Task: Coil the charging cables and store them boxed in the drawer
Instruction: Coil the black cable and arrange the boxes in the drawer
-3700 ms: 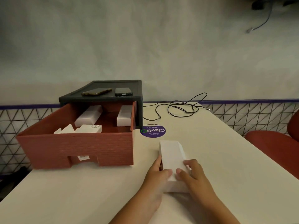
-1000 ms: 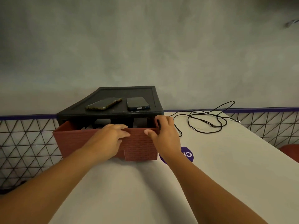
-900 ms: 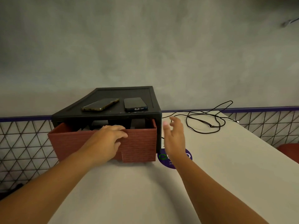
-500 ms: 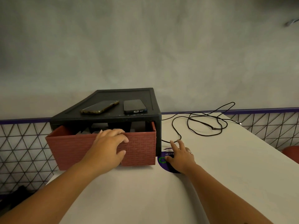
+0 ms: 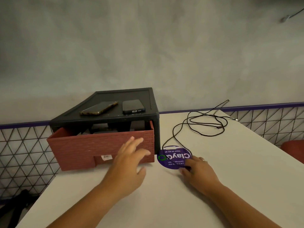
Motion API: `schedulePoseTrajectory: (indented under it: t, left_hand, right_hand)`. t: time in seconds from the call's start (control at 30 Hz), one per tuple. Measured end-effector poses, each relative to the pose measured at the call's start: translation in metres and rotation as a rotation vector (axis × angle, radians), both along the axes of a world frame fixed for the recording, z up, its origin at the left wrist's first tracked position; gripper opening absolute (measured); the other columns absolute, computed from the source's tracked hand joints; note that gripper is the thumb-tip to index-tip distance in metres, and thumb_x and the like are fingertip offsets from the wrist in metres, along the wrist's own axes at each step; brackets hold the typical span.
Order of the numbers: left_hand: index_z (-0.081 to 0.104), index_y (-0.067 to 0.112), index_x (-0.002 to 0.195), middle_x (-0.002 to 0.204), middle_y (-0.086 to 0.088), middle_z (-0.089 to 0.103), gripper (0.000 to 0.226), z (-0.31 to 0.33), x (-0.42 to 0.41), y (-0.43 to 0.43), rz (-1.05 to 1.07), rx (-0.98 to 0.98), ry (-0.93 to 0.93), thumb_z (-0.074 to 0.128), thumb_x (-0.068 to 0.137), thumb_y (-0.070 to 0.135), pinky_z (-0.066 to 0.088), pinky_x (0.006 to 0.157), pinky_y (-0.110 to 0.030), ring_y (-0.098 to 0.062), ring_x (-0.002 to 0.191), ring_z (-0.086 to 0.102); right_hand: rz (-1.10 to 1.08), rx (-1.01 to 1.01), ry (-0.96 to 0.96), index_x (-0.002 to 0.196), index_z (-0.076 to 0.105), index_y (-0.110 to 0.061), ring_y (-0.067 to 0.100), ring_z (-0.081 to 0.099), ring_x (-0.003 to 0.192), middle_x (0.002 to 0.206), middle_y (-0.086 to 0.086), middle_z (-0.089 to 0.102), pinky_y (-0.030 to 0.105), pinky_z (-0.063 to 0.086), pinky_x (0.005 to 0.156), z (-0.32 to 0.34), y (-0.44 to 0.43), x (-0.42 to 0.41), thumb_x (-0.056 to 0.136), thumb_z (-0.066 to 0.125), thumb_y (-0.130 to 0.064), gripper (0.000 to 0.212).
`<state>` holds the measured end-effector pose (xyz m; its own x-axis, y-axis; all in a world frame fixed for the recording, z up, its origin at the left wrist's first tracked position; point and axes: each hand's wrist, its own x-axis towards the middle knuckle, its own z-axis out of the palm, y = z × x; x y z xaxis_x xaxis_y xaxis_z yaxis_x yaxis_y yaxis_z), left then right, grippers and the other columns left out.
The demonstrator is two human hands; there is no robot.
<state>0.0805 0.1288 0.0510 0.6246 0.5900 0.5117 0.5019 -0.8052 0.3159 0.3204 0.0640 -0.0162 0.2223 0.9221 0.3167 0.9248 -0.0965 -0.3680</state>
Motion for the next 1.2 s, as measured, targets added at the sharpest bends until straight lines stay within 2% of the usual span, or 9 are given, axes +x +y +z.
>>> schedulePoseTrajectory:
  t: [0.13,0.27,0.33,0.4,0.5,0.7,0.83,1.03,1.2]
  left_hand:
    - [0.033,0.039,0.140,0.145,0.027,0.010,0.065,-0.017,0.025,-0.040,-0.240,-0.194,0.289,0.064,0.082,0.034,0.003,0.116,-0.023,0.007,0.136,-0.011]
    - [0.062,0.025,0.102,0.128,0.013,0.049,0.021,-0.035,0.037,-0.069,-0.297,-0.220,0.424,0.060,0.083,0.034,0.000,0.113,-0.025,-0.002,0.136,0.024]
    - [0.059,0.019,0.082,0.088,0.011,0.057,0.019,-0.040,0.030,-0.071,-0.240,-0.228,0.378,0.053,0.081,0.037,0.006,0.112,-0.022,-0.004,0.101,0.052]
    - [0.054,0.019,0.070,0.067,0.010,0.050,0.024,-0.040,0.017,-0.068,-0.171,-0.261,0.301,0.049,0.074,0.042,0.029,0.101,-0.017,-0.006,0.071,0.049]
    - [0.047,0.026,0.058,0.062,0.009,0.052,0.022,-0.033,-0.005,-0.063,-0.071,-0.295,0.215,0.056,0.074,0.038,0.044,0.069,-0.027,-0.006,0.064,0.050]
    - [0.045,0.021,0.055,0.054,0.004,0.048,0.033,-0.028,-0.052,-0.063,0.185,-0.272,0.115,0.065,0.080,0.020,0.034,0.052,-0.024,-0.010,0.053,0.043]
    - [0.039,0.024,0.048,0.045,0.005,0.041,0.043,-0.029,-0.073,-0.066,0.277,-0.298,0.094,0.066,0.080,0.017,0.029,0.048,-0.023,-0.010,0.047,0.036]
    - [0.041,0.016,0.052,0.049,0.002,0.043,0.035,-0.010,-0.045,-0.107,0.177,-0.312,0.177,0.057,0.083,0.019,0.030,0.050,-0.023,-0.011,0.051,0.039]
    - [0.037,0.015,0.062,0.060,0.000,0.043,0.028,-0.007,-0.001,-0.148,0.149,-0.255,0.397,0.043,0.088,0.025,0.031,0.057,-0.029,-0.021,0.067,0.044]
  right_hand:
    - [0.206,-0.018,0.040,0.068,0.057,-0.015,0.012,0.047,0.068,0.064,-0.010,0.048,0.019,0.031,0.060,0.005,-0.077,-0.015,0.079,0.034,-0.063,0.054]
    - [0.197,0.121,0.391,0.054,0.044,-0.020,0.008,0.040,0.053,0.054,-0.011,0.044,0.019,0.030,0.053,0.013,-0.131,-0.018,0.083,0.046,-0.059,0.048]
    - [0.037,0.203,0.553,0.051,0.038,-0.015,0.005,0.032,0.051,0.052,-0.009,0.038,0.023,0.028,0.051,0.017,-0.148,-0.007,0.088,0.055,-0.045,0.051]
    - [-0.166,0.214,0.579,0.050,0.036,-0.014,0.010,0.033,0.051,0.051,-0.008,0.036,0.029,0.027,0.051,0.018,-0.155,0.017,0.090,0.058,-0.031,0.049]
    - [-0.496,0.127,0.341,0.054,0.048,-0.014,0.027,0.052,0.064,0.060,0.008,0.056,0.035,0.034,0.058,0.014,-0.157,0.066,0.095,0.050,-0.029,0.043]
    - [-0.956,-0.018,0.200,0.096,0.061,0.010,0.043,0.056,0.098,0.103,0.031,0.061,0.041,0.044,0.084,0.004,-0.167,0.122,0.082,0.052,-0.005,0.023]
    - [-0.740,-0.146,0.116,0.114,0.056,-0.003,0.037,0.046,0.118,0.125,0.021,0.053,0.040,0.039,0.097,0.001,-0.159,0.112,0.082,0.053,-0.014,0.034]
    - [-0.413,-0.318,0.026,0.146,0.005,-0.039,0.031,-0.010,0.143,0.157,-0.007,-0.008,0.054,0.006,0.113,0.020,-0.149,0.049,0.080,0.051,-0.010,0.085]
    - [0.250,-0.297,0.040,0.141,0.023,-0.045,0.001,0.022,0.136,0.141,-0.021,0.037,0.044,-0.005,0.113,0.073,-0.175,-0.049,0.079,0.058,-0.022,0.075]
